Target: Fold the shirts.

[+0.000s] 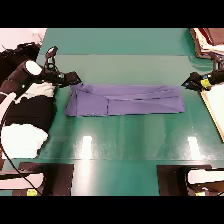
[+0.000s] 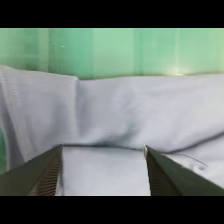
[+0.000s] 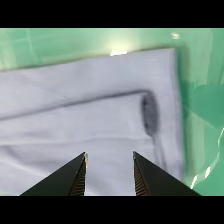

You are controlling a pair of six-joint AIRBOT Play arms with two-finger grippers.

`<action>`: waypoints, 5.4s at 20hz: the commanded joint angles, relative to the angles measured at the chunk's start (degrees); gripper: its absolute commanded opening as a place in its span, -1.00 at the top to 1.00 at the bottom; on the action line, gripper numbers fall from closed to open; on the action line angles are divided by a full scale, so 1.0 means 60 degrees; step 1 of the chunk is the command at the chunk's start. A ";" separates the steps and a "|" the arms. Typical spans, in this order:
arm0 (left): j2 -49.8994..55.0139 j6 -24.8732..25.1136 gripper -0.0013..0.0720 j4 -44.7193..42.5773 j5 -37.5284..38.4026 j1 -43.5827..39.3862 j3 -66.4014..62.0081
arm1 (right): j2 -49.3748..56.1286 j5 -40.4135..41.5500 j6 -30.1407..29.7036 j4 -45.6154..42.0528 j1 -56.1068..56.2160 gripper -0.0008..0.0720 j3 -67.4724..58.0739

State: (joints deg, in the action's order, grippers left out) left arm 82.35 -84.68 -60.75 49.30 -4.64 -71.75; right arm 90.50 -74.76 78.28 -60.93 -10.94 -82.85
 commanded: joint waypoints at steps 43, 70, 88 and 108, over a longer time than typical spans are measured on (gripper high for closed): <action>0.3585 -0.0080 0.91 0.0790 0.0106 -0.3209 -0.3399 | -0.0033 0.0707 -0.1129 0.3738 0.5996 0.94 -0.4448; -0.1610 -0.0069 0.90 -0.1366 0.2422 0.1545 -0.3388 | 0.2324 0.0535 -0.0433 0.3486 0.4178 -0.77 -0.0780; -0.1610 -0.0069 0.91 -0.0860 0.2874 0.1282 -0.3388 | 0.5435 0.0557 -0.0973 0.4867 0.6896 0.94 -0.4819; -0.1588 0.0036 0.90 -0.0725 0.0674 -0.2164 -0.3388 | -0.0656 0.1413 -0.0189 0.1169 -0.4054 0.94 -0.1158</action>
State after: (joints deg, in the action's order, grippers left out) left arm 72.77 -83.94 -65.32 54.68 -17.37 -92.07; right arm 88.95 -68.51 77.10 -54.63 -26.55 -93.08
